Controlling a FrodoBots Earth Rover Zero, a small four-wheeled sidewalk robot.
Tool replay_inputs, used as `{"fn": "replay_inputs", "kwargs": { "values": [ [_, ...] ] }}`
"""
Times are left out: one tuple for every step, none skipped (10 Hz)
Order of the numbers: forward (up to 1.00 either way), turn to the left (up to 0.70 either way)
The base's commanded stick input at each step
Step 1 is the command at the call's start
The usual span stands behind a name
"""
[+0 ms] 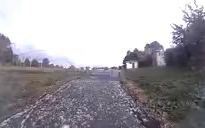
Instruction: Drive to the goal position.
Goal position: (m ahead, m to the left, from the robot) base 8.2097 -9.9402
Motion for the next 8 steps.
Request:
{"fn": "replay_inputs", "kwargs": {
  "values": [
    [0.60,0.00],
    [0.60,0.00],
    [0.60,0.00],
    [0.60,0.00],
    [0.60,0.00],
    [0.60,0.00],
    [0.60,0.00],
    [0.60,0.00]
  ]
}}
